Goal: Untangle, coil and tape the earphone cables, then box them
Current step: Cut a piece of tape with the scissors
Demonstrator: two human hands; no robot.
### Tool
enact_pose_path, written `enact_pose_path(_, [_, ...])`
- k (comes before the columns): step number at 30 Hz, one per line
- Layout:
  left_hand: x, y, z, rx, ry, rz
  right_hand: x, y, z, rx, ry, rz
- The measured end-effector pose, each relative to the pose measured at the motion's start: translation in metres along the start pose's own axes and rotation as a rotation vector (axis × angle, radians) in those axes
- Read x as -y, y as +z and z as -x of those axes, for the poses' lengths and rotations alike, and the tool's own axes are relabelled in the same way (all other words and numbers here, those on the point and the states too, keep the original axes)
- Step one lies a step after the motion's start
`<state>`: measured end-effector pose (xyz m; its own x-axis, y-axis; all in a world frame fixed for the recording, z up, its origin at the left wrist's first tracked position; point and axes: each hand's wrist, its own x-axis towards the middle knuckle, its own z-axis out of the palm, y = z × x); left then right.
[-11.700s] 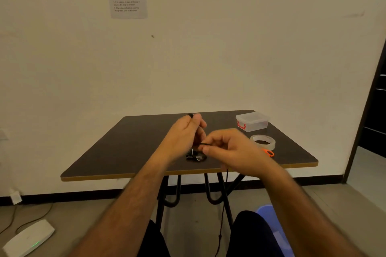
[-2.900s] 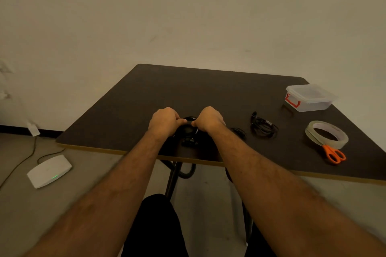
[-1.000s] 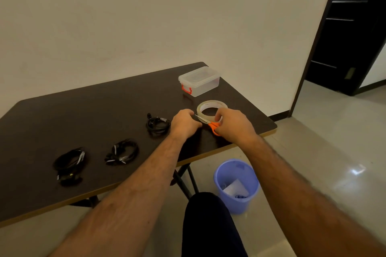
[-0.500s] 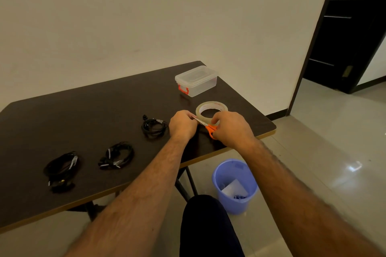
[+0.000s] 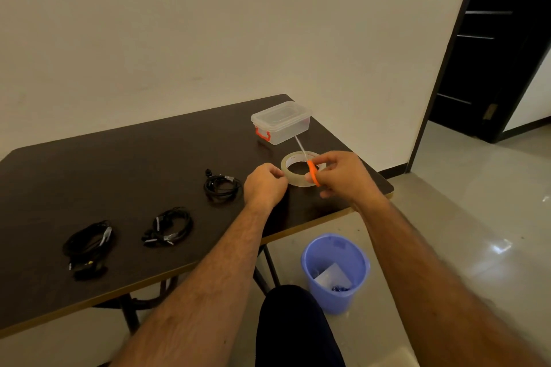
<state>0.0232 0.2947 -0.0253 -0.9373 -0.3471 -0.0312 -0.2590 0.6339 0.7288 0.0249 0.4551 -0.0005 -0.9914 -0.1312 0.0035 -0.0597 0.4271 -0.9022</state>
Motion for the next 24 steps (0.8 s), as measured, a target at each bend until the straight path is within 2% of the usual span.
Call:
enact_pose_path(3, [0.000,0.001,0.000,-0.002,-0.006,0.034,-0.003,0.003,-0.009,-0.150,-0.086,0.194])
enact_pose_path(6, [0.000,0.001,0.001,-0.020,0.000,0.025,-0.002,0.006,-0.015,-0.204,-0.154,0.368])
enact_pose_path(12, [0.006,0.003,0.005,-0.111,0.041,0.029,0.002,0.002,-0.020,0.010,-0.191,0.667])
enact_pose_path(17, [0.007,0.004,0.008,-0.163,0.040,0.062,0.003,-0.007,-0.020,0.101,-0.183,0.655])
enact_pose_path(24, [0.007,0.001,0.011,-0.141,0.036,0.028,0.000,-0.010,-0.014,0.144,-0.181,0.628])
